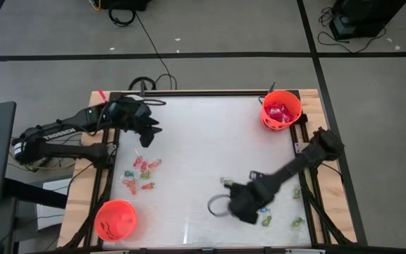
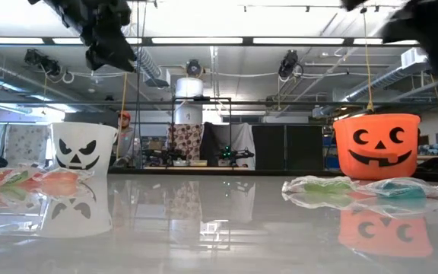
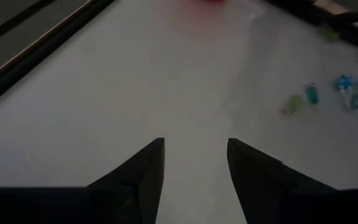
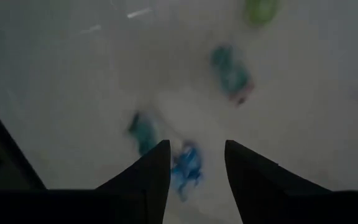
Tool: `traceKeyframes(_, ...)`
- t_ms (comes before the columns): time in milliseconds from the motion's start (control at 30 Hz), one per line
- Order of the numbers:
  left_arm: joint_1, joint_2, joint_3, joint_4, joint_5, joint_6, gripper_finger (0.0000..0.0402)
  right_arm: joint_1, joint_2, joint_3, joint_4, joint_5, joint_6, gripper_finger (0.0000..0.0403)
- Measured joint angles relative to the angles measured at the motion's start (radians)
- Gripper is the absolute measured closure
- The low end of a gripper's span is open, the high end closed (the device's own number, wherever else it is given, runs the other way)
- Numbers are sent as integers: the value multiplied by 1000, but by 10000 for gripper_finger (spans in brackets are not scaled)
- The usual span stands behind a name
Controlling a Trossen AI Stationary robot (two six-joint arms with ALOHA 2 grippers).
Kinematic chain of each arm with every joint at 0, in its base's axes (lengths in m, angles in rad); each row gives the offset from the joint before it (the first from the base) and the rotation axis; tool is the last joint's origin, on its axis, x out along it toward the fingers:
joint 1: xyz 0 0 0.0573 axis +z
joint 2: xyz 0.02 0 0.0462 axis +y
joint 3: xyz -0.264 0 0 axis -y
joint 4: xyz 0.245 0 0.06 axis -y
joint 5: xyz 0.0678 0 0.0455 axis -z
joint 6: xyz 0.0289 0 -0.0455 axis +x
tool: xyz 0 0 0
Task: Sort candy by brand, put in halloween buckets
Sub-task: Put the blue lollipop into the white bucket
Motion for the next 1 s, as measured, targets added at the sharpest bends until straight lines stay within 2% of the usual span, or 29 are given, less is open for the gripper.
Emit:
traceKeyframes(133, -50, 1, 0, 35, -8, -1, 220, 110, 0, -55, 48, 33, 12, 240)
traceKeyframes(300, -85, 1, 0, 31, -23, -12, 220, 196, 0, -135, 170, 57, -115, 240)
traceKeyframes(500, -128, 2, 0, 3, -35, -59, 220, 229, 0, -258, 298, 14, -149, 225)
traceKeyframes(733, -171, 2, 0, -2, -85, -86, 220, 224, 0, -339, 304, 3, -191, 196)
traceKeyframes(867, -177, 6, 0, -2, -110, -89, 220, 214, -1, -374, 349, -6, -200, 217)
traceKeyframes(1000, -178, 14, 0, 1, -116, -109, 220, 202, -5, -397, 393, -33, -199, 276)
